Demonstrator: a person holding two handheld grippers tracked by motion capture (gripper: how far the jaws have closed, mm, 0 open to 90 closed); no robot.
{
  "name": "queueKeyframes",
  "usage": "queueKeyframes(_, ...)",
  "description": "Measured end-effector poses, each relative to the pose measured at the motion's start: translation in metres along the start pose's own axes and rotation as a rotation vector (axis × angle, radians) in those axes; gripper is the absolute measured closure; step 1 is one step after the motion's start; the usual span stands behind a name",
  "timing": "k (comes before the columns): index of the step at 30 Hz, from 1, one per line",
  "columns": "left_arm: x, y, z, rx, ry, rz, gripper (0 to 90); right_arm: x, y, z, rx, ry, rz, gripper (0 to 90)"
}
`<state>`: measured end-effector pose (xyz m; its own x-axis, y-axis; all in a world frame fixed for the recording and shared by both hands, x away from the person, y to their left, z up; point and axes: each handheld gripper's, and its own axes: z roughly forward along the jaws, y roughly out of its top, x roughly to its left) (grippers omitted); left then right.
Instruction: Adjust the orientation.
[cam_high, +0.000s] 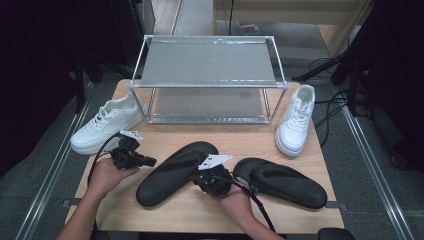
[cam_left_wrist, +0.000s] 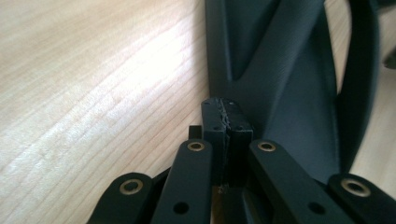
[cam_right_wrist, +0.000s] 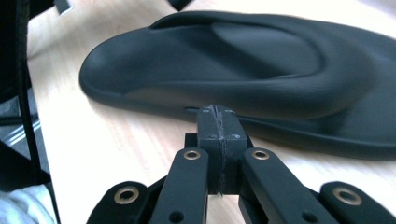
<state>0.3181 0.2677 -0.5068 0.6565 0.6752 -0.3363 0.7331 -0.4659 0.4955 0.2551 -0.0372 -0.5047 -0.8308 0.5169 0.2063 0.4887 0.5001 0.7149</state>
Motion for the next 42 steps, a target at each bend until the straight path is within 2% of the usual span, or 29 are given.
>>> queueKeyframes(4, -0.002, 0.001, 0.007, 0.032, 0.003, 0.014, 90.0, 0.002, -0.001, 0.008, 0.013, 0.005, -0.010, 90.0)
queueKeyframes(12, -0.005, 0.002, 0.010, 0.025, -0.019, 0.006, 90.0, -0.009, 0.000, 0.011, 0.011, -0.011, 0.011, 90.0)
queueKeyframes(16, -0.011, 0.005, 0.014, 0.029, -0.024, 0.005, 90.0, -0.014, 0.000, 0.008, 0.011, -0.043, 0.007, 90.0)
queueKeyframes(18, -0.013, 0.006, 0.015, 0.029, -0.021, 0.018, 90.0, -0.018, 0.000, 0.007, 0.009, -0.045, 0.021, 90.0)
queueKeyframes(21, -0.019, 0.008, 0.020, 0.033, -0.036, 0.026, 90.0, -0.023, 0.000, 0.003, 0.009, -0.080, 0.021, 90.0)
queueKeyframes(26, -0.028, 0.012, 0.027, 0.031, -0.060, 0.034, 90.0, -0.037, 0.001, -0.003, 0.001, -0.102, 0.064, 90.0)
queueKeyframes(30, -0.034, 0.015, 0.027, -0.011, -0.111, 0.017, 90.0, -0.046, 0.001, -0.005, -0.003, -0.114, 0.090, 90.0)
queueKeyframes(32, -0.036, 0.016, 0.029, -0.007, -0.107, 0.025, 90.0, -0.048, 0.001, -0.005, -0.004, -0.122, 0.096, 90.0)
queueKeyframes(36, -0.038, 0.017, 0.031, -0.011, -0.118, 0.009, 90.0, -0.052, 0.001, -0.006, -0.002, -0.122, 0.103, 90.0)
queueKeyframes(38, -0.040, 0.017, 0.032, -0.015, -0.112, 0.014, 90.0, -0.053, 0.001, -0.006, -0.003, -0.131, 0.104, 90.0)
queueKeyframes(42, -0.044, 0.019, 0.036, -0.008, -0.138, 0.001, 90.0, -0.057, 0.002, -0.008, 0.001, -0.141, 0.102, 90.0)
